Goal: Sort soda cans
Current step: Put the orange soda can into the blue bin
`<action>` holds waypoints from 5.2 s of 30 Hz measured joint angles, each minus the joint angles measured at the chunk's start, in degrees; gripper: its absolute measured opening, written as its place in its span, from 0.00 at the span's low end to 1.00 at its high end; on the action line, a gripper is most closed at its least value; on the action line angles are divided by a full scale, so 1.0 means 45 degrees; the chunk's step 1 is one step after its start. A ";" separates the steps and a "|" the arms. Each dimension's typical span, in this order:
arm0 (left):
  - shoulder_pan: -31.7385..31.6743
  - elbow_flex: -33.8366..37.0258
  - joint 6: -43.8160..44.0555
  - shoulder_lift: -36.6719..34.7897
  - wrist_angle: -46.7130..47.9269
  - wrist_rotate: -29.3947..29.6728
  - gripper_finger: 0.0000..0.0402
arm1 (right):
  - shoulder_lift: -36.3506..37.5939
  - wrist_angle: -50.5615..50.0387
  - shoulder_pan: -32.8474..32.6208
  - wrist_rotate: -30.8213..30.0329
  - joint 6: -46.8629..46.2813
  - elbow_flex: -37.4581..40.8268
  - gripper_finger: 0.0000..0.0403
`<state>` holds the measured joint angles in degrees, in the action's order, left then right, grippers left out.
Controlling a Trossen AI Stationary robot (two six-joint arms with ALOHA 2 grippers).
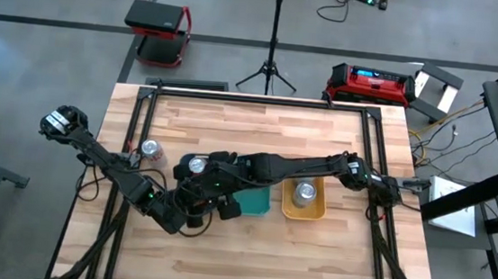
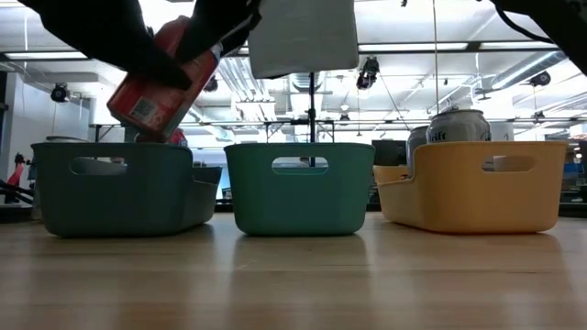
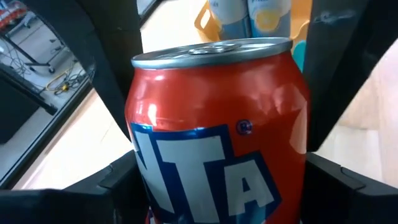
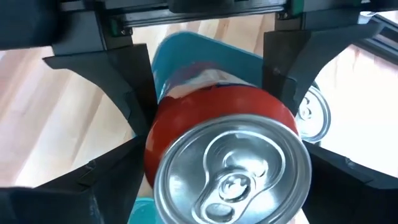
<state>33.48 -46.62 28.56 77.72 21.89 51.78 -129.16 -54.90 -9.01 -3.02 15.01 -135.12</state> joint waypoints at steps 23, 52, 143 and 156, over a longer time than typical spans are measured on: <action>0.1801 0.2279 0.3425 -0.0131 -0.2401 0.3283 0.71 | 0.1952 -0.0200 -0.0584 -0.0496 -0.1770 0.0003 0.90; 0.2570 0.5234 0.2939 0.0149 -0.6830 0.4396 0.71 | 0.2407 1.6779 -0.0689 -0.3339 -0.3681 0.9735 0.50; 0.1806 0.1897 0.4453 -0.5657 0.4270 -0.2499 0.85 | 0.5828 1.1962 -0.1996 -0.6365 -0.2278 0.9424 0.03; 0.1874 0.0181 0.7349 -0.3041 0.8120 -0.3835 0.80 | 0.5636 1.1116 -0.3163 -0.7678 -0.4125 1.0761 0.03</action>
<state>41.91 -45.81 61.63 64.03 58.43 34.52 -103.80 -4.88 -23.25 -37.57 -3.55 -86.70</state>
